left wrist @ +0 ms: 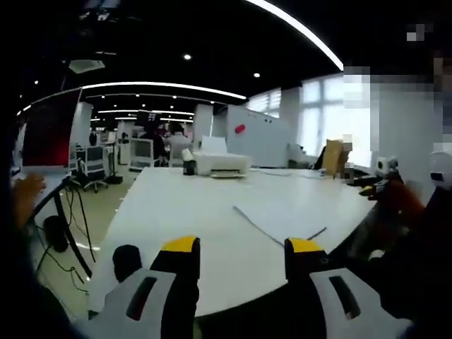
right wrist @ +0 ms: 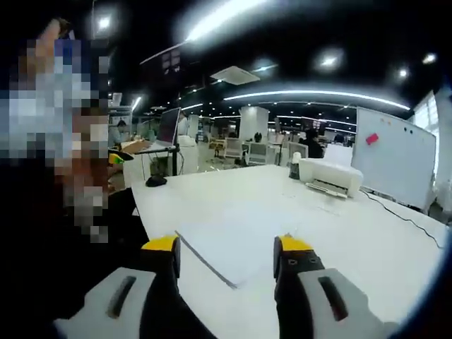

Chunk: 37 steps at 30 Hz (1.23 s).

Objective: Organize the stack of printing papers by aligning and flattening the scattered papers on the table

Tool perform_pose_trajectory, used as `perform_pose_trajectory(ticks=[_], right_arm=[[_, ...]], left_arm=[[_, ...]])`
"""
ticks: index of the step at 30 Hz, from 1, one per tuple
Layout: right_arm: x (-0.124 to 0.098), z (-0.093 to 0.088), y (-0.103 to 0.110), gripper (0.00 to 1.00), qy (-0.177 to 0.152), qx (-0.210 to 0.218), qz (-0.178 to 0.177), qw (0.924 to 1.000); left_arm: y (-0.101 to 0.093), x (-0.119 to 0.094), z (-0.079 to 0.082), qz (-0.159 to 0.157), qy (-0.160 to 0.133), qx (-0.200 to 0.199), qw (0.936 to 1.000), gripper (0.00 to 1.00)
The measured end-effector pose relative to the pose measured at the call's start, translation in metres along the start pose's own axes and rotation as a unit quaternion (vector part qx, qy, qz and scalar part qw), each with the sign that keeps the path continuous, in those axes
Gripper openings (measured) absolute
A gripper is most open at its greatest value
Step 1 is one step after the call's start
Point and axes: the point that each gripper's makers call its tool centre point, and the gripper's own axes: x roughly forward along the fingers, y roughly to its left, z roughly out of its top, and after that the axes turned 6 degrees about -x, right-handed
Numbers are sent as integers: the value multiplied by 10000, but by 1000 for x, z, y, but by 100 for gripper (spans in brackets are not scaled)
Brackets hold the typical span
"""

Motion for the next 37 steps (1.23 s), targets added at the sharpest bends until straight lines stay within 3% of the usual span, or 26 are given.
perform_pose_trajectory(ticks=[7, 16, 32, 37], right_arm=[[-16, -9, 0, 49, 179, 62, -88, 9998], [-18, -5, -1, 50, 92, 107, -146, 9998], [-22, -5, -1, 57, 25, 199, -164, 9997], [-23, -1, 1, 58, 77, 115, -178, 9997]], left_arm=[[5, -13, -6, 103, -57, -126, 9999, 51], [0, -9, -4, 4, -77, -142, 9999, 51], [7, -8, -2, 97, -168, -161, 9997, 50], [-2, -4, -3, -44, -173, -129, 9998, 51]])
